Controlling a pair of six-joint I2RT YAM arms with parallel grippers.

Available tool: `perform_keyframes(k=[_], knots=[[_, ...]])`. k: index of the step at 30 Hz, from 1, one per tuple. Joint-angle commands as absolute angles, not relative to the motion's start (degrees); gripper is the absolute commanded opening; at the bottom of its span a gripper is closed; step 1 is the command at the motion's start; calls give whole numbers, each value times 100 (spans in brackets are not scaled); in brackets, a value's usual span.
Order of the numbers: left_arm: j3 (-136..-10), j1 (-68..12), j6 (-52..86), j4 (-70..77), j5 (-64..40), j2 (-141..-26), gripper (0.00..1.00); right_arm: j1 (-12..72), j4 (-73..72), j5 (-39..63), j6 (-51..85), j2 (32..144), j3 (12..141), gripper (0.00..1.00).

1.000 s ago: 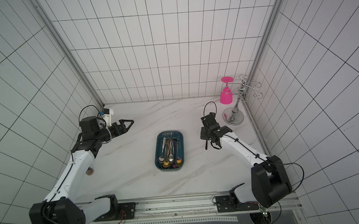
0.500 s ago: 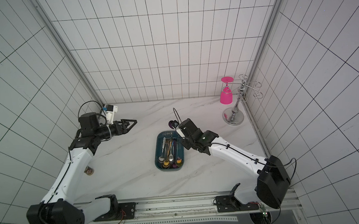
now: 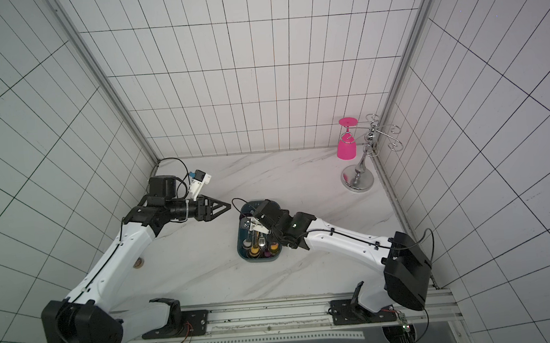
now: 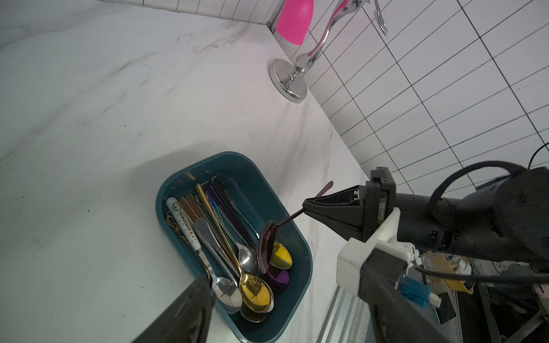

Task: Put the spoon into the storage box
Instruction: Adjust the spoon.

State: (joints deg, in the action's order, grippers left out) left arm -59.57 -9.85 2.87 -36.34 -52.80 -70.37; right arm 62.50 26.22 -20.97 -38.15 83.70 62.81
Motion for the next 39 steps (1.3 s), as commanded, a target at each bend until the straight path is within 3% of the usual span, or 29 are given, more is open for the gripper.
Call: perform_keyframes(k=[1, 16, 29, 33, 37, 39], knots=[[-5800, -1158, 46, -3760, -5042, -7134, 78, 6337, 2674, -2413, -3991, 8450, 6747, 0], [-5503, -1731, 257, -3339, -4715, -7409, 58, 6501, 2584, -2463, -3986, 8491, 6932, 0], [-5322, -1739, 586, -2949, -4782, -7410, 18, 6548, 2453, -2364, -3942, 8508, 6992, 0], [-5283, -1735, 602, -2894, -4705, -7366, 1, 6573, 2426, -2372, -3921, 8502, 7003, 0], [-5183, -1731, 773, -2698, -4631, -7295, 0, 6600, 2426, -2432, -3899, 8422, 6997, 0], [-5130, -1697, 920, -2562, -4614, -7260, 0, 6634, 2427, -2438, -3844, 8360, 7001, 5]])
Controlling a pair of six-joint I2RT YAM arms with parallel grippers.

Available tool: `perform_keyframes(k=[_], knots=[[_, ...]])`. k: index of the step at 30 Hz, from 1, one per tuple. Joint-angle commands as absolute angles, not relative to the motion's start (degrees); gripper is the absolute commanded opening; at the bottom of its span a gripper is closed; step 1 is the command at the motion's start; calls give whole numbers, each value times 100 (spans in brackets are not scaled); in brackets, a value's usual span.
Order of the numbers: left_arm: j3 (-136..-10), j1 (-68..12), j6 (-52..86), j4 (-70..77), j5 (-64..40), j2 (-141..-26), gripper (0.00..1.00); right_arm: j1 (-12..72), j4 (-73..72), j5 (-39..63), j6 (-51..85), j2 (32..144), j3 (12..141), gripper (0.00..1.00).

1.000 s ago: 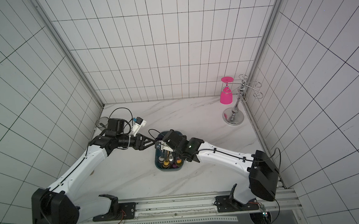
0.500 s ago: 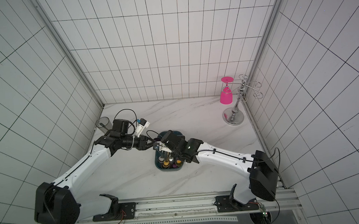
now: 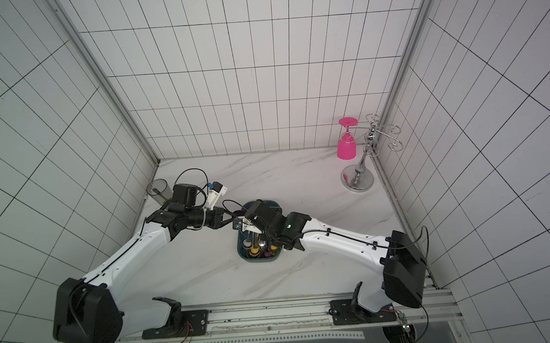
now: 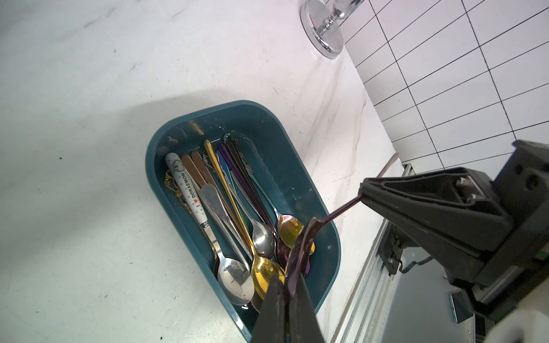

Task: Put the spoon into the storage box
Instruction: Adjust the spoon.

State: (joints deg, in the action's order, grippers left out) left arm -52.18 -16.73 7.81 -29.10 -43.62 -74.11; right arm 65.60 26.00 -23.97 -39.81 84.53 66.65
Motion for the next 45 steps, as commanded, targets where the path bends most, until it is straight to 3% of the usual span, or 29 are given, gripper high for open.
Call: perform_keyframes(k=[1, 6, 12, 15, 21, 30, 39, 45], knots=[[-5096, -1663, 1034, -2458, -4610, -7245, 0, 6656, 2451, -2441, -3811, 8316, 7013, 9], [-4845, -1221, 1918, -1726, -4605, -7174, 0, 6758, 2619, -2195, -3370, 8050, 7231, 38], [-4580, -642, 2962, -875, -4621, -7060, 0, 6726, 1485, -1521, -2524, 7297, 6832, 83], [-4482, -485, 3248, -582, -4616, -6907, 0, 6533, 1063, -1250, -1908, 7172, 6849, 94], [-4298, -284, 3885, -116, -4568, -6707, 0, 5851, 707, -652, -146, 7191, 7091, 96], [-3961, -247, 5484, 866, -4373, -6632, 0, 5040, -569, -44, 2478, 7071, 6293, 100], [-3755, -369, 6627, 1709, -4249, -6677, 0, 4956, -2047, 225, 3662, 7558, 5771, 100], [-3738, -383, 6893, 1920, -4289, -6760, 0, 4816, -2666, 853, 4135, 8167, 5972, 91]])
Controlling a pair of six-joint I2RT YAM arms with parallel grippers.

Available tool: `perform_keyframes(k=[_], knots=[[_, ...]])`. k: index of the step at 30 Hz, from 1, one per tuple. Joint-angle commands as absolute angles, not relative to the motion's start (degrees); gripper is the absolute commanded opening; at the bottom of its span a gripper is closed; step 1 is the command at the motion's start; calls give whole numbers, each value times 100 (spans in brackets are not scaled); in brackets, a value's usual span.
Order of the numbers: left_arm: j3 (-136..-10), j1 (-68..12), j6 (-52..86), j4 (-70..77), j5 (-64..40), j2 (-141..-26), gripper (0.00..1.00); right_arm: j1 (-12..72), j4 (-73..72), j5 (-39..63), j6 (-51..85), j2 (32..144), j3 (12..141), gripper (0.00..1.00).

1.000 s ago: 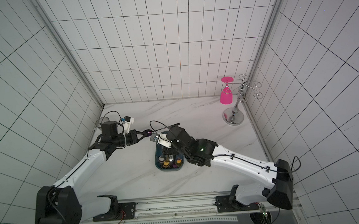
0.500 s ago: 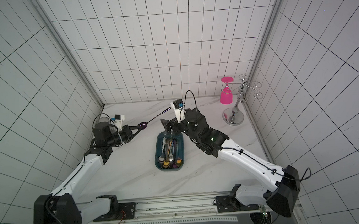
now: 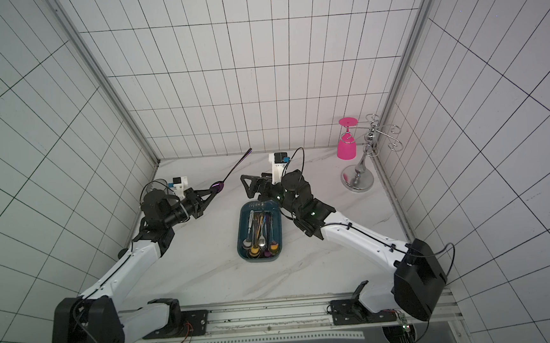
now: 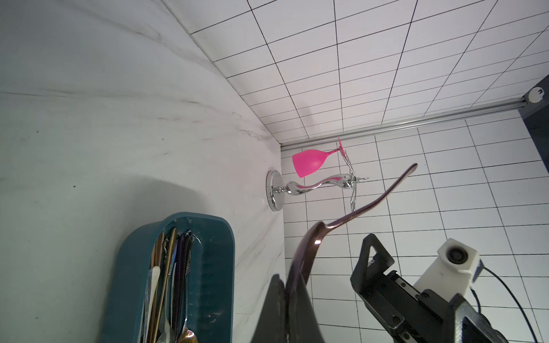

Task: Put the spoon into the storage box
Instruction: Adjust the spoon.

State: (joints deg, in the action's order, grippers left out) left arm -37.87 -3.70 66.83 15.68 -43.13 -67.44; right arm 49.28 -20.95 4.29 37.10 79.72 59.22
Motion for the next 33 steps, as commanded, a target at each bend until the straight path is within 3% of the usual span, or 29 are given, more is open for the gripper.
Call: perform_keyframes(k=[1, 5, 11, 29, 33], knots=[[-3719, -385, 6859, 1941, -4274, -6734, 0, 4768, -2797, 1000, 4222, 8290, 6038, 89], [-3780, -352, 6783, 1967, -4363, -6706, 0, 4483, -3313, 1547, 4874, 8824, 6368, 82], [-3797, -420, 6601, 1911, -4368, -6688, 0, 4289, -4060, 2084, 5777, 9625, 6789, 61], [-3947, -297, 6303, 1551, -4174, -6666, 0, 4375, -4047, 2393, 5730, 10051, 7306, 53], [-3956, -318, 6241, 1469, -4131, -6662, 0, 4386, -4034, 2472, 5759, 10173, 7510, 43]])
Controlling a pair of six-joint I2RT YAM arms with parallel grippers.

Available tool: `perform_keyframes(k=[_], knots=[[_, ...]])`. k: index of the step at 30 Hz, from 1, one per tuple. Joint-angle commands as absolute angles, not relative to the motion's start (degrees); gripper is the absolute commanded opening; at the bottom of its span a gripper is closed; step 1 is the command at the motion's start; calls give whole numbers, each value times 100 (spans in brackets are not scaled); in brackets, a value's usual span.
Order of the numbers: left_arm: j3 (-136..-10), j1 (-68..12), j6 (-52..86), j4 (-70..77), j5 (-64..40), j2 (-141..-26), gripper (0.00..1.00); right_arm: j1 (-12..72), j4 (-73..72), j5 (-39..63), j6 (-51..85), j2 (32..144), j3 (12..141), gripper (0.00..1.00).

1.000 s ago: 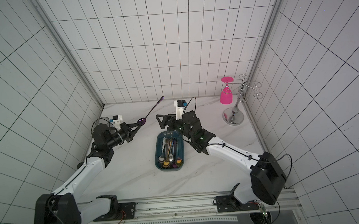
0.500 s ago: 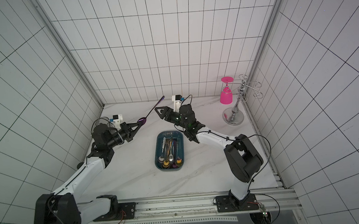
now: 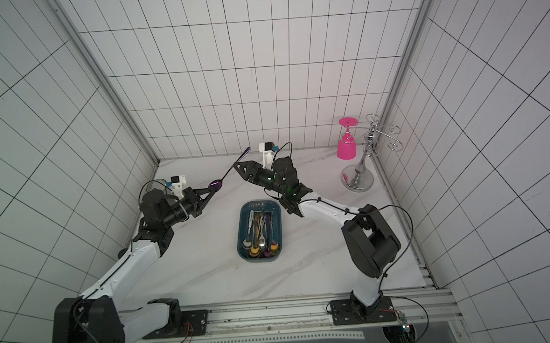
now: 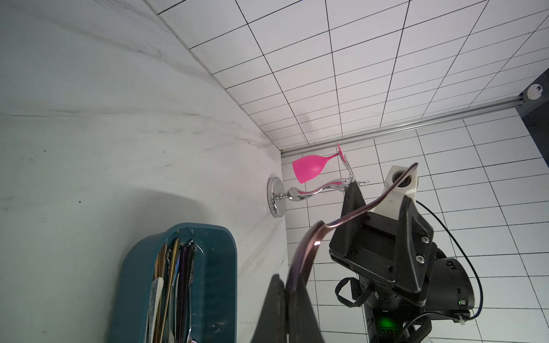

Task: Put the spoon into the storage box
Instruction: Adjust the spoon.

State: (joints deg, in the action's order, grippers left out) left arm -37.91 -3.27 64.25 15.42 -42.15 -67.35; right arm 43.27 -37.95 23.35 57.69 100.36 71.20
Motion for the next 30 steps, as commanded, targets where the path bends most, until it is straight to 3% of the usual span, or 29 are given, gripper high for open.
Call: perform_keyframes(k=[1, 4, 9, 13, 19, 26, 28, 30], knots=[[-3964, -310, 6229, 1429, -4114, -6662, 0, 4392, -4034, 2496, 5767, 10198, 7564, 43], [-3964, -312, 6210, 1424, -4113, -6653, 0, 4413, -4034, 2464, 5756, 10241, 7609, 40], [-3955, -325, 6170, 1427, -4104, -6653, 0, 4412, -4050, 2471, 5779, 10345, 7699, 26], [-3947, -324, 6152, 1421, -4087, -6662, 0, 4412, -4047, 2483, 5759, 10402, 7756, 2], [-3930, -268, 6075, 1372, -4052, -6647, 1, 4401, -3991, 2494, 5659, 10354, 7710, 0], [-3973, -242, 5941, 1314, -4063, -6607, 14, 4276, -3706, 2624, 5585, 10271, 7668, 0], [-3977, -258, 5911, 1311, -4067, -6609, 24, 4257, -3691, 2630, 5580, 10249, 7656, 0], [-3981, -274, 5873, 1293, -4067, -6612, 41, 4233, -3691, 2637, 5590, 10226, 7640, 0]])
